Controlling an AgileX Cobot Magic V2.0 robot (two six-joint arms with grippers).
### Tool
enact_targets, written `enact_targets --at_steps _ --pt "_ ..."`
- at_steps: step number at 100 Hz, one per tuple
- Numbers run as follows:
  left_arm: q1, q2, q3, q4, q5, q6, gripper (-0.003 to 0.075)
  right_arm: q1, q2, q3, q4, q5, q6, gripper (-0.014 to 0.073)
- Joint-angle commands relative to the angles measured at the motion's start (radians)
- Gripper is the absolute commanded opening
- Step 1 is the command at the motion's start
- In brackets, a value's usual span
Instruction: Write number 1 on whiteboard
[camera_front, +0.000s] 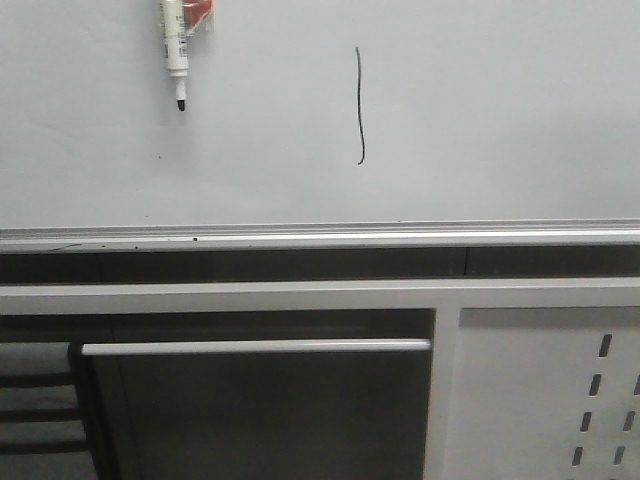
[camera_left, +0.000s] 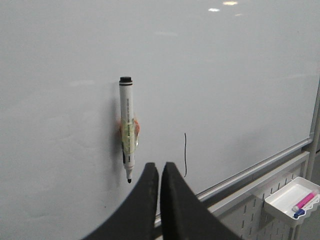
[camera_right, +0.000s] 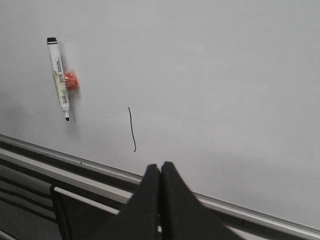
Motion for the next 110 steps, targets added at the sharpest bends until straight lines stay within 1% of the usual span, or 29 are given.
enact_targets --at_steps 1,17,40,99,110 --pt "0.002 -0.043 0.011 -0.024 -0.079 -0.002 -0.002 -0.007 -0.063 0.036 0.027 -0.072 -0.001 -0.0065" --pt "0.002 -0.096 0.031 -0.025 -0.071 -0.002 -0.002 -0.007 -0.055 0.057 0.032 -0.087 -0.001 -0.0065" --pt "0.002 -0.096 0.031 -0.028 -0.081 -0.002 -0.002 -0.007 -0.055 0.057 0.032 -0.046 -0.001 -0.0065" --pt "0.002 -0.096 0.031 -0.028 -0.081 -0.002 -0.002 -0.007 -0.055 0.057 0.032 -0.046 -0.001 -0.0065" --pt "0.004 -0.096 0.031 0.002 -0.067 -0.002 -0.002 -0.007 -0.055 0.057 0.032 -0.046 -0.001 -0.0065"
